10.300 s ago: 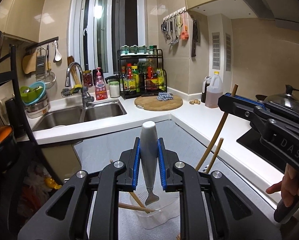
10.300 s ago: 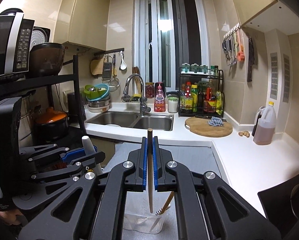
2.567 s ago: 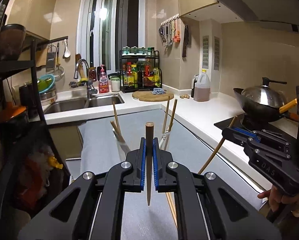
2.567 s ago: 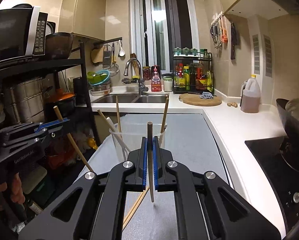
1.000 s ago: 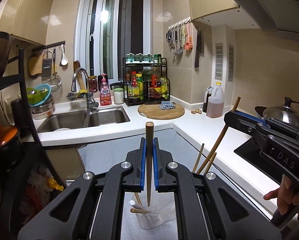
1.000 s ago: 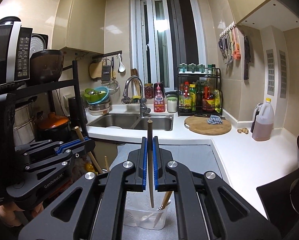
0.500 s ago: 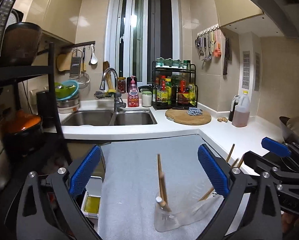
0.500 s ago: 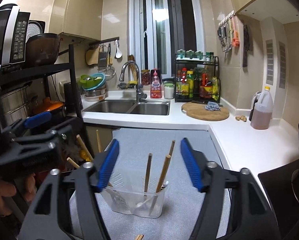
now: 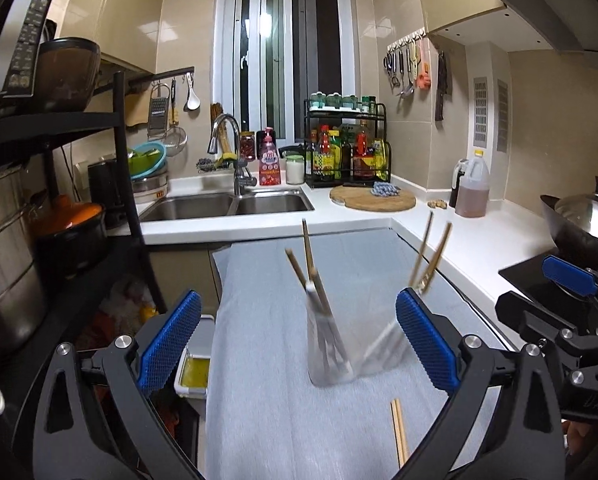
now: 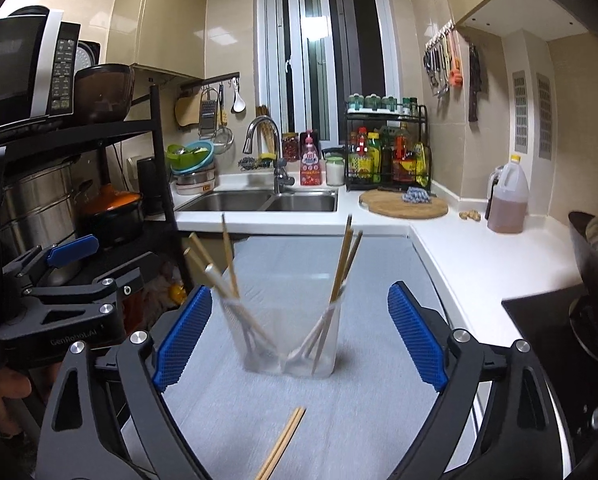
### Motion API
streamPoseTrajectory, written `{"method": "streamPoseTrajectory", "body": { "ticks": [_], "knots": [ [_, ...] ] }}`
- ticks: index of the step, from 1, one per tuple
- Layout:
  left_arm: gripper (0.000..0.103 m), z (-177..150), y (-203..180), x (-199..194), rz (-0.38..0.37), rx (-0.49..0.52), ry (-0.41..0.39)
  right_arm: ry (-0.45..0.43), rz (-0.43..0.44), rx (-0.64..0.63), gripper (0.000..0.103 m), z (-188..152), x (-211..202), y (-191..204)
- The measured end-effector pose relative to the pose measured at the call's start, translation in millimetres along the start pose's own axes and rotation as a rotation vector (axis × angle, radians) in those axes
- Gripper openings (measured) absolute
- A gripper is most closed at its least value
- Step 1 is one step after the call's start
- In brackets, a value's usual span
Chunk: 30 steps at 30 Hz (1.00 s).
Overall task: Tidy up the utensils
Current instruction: 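Move both tools back down toward the last chopsticks on the cloth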
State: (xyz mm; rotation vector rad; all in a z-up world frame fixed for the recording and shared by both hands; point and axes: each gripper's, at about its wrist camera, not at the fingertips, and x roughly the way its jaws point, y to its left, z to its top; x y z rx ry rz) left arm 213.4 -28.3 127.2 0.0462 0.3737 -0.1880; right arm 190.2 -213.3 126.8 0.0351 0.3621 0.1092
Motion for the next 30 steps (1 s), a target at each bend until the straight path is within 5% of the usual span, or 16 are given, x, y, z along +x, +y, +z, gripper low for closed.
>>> {"method": "streamPoseTrajectory", "body": {
  "ticks": [12, 30],
  "knots": [
    [0.095, -88.9, -13.8, -52.6, 0.014, -0.006, 0.131, 0.096, -0.025, 0.023, 0.089, -81.3, -54.5, 14.3],
    [0.095, -156.2, -2.4, -83.5, 0.104, -0.06, 0.188, 0.171, -0.049, 0.019, 0.089, -158.4, -77.0, 22.5]
  ]
}}
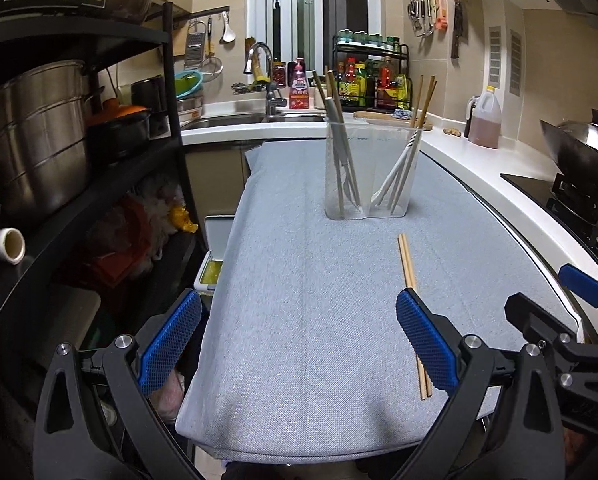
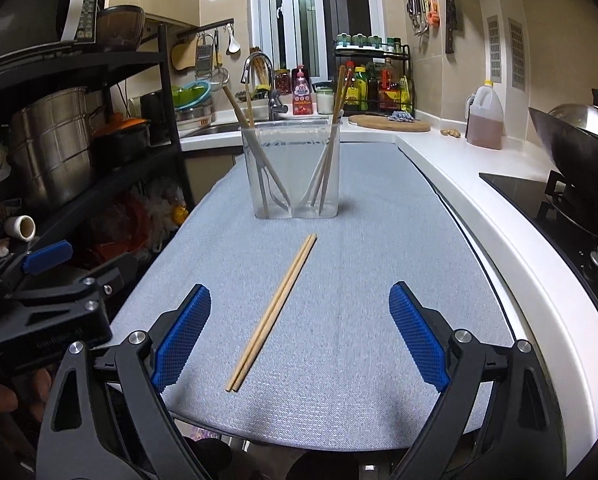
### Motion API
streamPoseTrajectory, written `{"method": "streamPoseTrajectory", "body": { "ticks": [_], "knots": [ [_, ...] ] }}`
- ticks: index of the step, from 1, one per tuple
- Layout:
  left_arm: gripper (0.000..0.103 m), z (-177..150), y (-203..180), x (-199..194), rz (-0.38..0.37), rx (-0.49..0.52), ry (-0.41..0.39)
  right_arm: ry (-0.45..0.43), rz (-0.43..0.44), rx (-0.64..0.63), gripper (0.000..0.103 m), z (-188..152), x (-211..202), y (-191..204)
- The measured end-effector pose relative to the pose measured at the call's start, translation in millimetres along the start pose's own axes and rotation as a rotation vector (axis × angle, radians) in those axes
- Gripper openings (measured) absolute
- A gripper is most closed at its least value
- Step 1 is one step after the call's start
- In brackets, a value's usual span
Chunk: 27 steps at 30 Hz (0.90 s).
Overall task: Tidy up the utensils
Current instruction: 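Move both tools back down toward the last chopsticks on the cloth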
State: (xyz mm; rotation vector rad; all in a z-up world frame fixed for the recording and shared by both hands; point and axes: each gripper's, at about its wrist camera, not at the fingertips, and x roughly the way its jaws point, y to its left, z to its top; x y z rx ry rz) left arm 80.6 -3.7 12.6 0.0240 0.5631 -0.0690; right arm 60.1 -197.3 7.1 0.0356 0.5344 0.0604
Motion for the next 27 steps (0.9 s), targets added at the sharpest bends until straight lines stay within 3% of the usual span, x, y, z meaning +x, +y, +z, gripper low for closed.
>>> {"method": "streamPoseTrajectory", "body": {
  "ticks": [14, 22, 27],
  "knots": [
    [0.095, -9.6, 9.9, 12.4, 0.046, -0.019, 0.038, 0.059, -0.036, 0.058, 0.089, -31.3, 50.0, 0.8],
    [0.095, -19.1, 26.0, 19.4, 0.085, -0.038, 0.066, 0.117, -0.028, 0.04, 0.066, -38.8, 77.4, 10.3],
    [0.095, -23.0, 37.9, 24.1, 0.108, -0.058, 0.082, 0.155, -0.04, 0.026, 0.065, -45.9, 90.1, 20.5]
  ]
}}
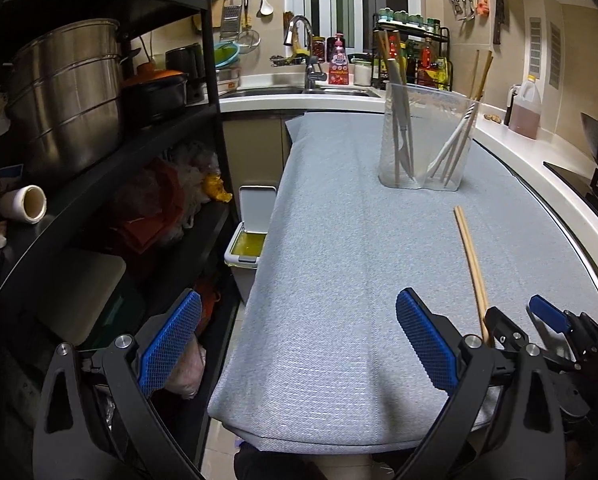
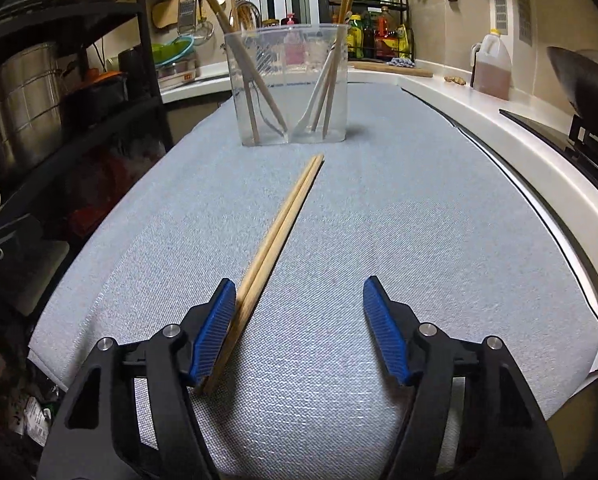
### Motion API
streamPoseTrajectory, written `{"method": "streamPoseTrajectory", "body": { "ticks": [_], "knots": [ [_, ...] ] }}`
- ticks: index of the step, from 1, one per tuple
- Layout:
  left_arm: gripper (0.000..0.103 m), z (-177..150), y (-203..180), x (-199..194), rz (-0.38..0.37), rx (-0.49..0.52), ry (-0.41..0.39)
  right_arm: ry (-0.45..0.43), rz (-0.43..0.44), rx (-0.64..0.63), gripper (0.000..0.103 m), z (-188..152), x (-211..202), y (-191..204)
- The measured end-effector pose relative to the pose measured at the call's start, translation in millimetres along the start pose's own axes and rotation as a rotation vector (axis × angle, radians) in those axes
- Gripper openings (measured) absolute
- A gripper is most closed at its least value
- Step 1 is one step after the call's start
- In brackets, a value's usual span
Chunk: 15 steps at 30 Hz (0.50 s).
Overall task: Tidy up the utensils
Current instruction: 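Move both tools back down toward the last chopsticks on the cloth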
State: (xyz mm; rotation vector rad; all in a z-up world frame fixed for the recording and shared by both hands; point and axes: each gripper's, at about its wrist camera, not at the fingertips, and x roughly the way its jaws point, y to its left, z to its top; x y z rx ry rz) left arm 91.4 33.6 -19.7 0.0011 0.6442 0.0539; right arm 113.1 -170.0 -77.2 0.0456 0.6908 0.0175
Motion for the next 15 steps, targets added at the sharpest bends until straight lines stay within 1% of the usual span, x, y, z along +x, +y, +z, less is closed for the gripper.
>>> {"method": "streamPoseTrajectory", "body": {
  "ticks": [2, 4, 7, 11, 14, 15],
  "knots": [
    [0.095, -0.7, 2.9, 2.4, 0.004, -0.005, 0.005, -0.016, -0.017, -0.006, 0.063, -1.9, -0.3, 2.6],
    [0.095, -2.1, 4.1, 5.0, 0.01, -0.006, 0.01, -0.023, -0.049, -0.022, 0.056, -3.2, -1.5, 2.8],
    [0.095, -2.2, 3.8, 9.2, 0.006, -0.005, 0.02, -0.02, -0.01, 0.023, 0.056, -7.0, -2.7, -9.3],
    [0.095, -3.1, -1.5, 13.6, -0.003, 0.002, 0.031, -0.042, -0.002, -0.001, 0.052, -11.9, -6.1, -14.7],
    [0.095, -3.5, -6.1, 14.8, -0.011, 0.01, 0.035, -0.061, -0.045, -0.048, 0.051, -16.0, -10.7, -13.8],
    [0.095, -3.8, -7.8, 14.9, -0.014, 0.015, 0.036, -0.064, -0.069, -0.065, 0.049, -16.7, -12.7, -14.5]
  ]
}}
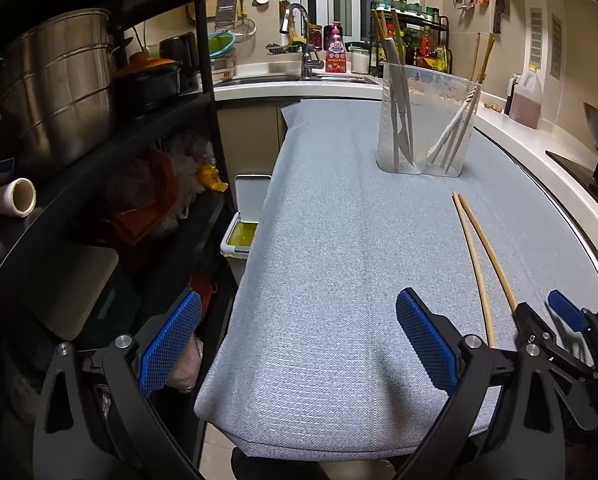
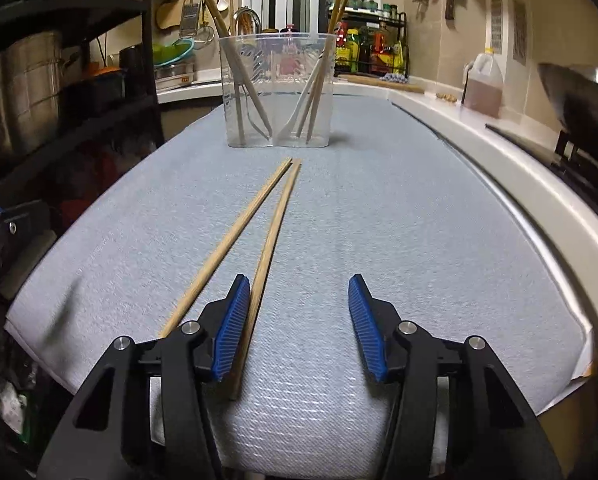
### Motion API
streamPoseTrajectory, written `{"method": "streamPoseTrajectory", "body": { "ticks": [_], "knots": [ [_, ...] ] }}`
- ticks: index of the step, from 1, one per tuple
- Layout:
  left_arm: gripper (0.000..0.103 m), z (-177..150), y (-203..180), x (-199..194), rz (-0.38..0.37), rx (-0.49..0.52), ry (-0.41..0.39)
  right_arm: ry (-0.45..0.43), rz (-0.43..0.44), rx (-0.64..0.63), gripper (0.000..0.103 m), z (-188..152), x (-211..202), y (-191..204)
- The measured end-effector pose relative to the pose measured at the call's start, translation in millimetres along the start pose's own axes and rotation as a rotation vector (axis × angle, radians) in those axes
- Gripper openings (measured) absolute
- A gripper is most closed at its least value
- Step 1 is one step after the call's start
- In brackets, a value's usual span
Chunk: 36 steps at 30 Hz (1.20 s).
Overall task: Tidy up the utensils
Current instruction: 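Move both tools back down toward the last chopsticks on the cloth, then close the right tool on one wooden chopstick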
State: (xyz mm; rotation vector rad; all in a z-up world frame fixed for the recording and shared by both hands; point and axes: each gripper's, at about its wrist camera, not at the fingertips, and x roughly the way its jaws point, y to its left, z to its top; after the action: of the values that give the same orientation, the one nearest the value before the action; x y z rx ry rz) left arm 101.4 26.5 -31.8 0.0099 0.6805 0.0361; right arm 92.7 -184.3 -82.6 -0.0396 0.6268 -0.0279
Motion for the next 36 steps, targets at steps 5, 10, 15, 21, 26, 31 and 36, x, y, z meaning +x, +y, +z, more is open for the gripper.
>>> {"method": "streamPoseTrajectory", "body": {
  "ticks": [5, 10, 15, 21, 26, 31, 36],
  "knots": [
    [0.095, -2.7, -7.1, -0.4, -0.023, 0.0, 0.006, 0.006, -0.04, 0.041, 0.049, -5.0, -1.0, -27.0],
    [0.095, -9.2, -24.3, -3.9, -0.131, -0.006, -0.012, -0.029, 0.043, -0.024, 0.006, -11.2, -2.5, -28.1],
    [0.095, -21.9, -64.8, -4.0, -0.25, 0.058, -0.024, -0.026, 0.022, 0.051, 0.006, -12.1, -3.5, -50.0],
    [0.086, -33.1, -104.5, 8.3, -0.3, 0.151, -0.027, -0.038, 0.053, 0.09, 0.006, -15.2, -3.9, -62.7],
    [0.065, -43.9, -116.3, 23.9, -0.283, 0.204, -0.056, -0.044, 0.067, 0.095, 0.006, -17.1, -4.5, -65.1],
    [0.035, -49.1, -105.4, 27.9, -0.29, 0.165, -0.147, -0.055, 0.062, 0.092, 0.006, -19.6, -7.5, -65.3],
    [0.006, -42.7, -93.1, 30.0, -0.351, 0.136, -0.12, -0.051, 0.064, 0.098, 0.006, -19.2, -7.6, -65.7]
  ]
}}
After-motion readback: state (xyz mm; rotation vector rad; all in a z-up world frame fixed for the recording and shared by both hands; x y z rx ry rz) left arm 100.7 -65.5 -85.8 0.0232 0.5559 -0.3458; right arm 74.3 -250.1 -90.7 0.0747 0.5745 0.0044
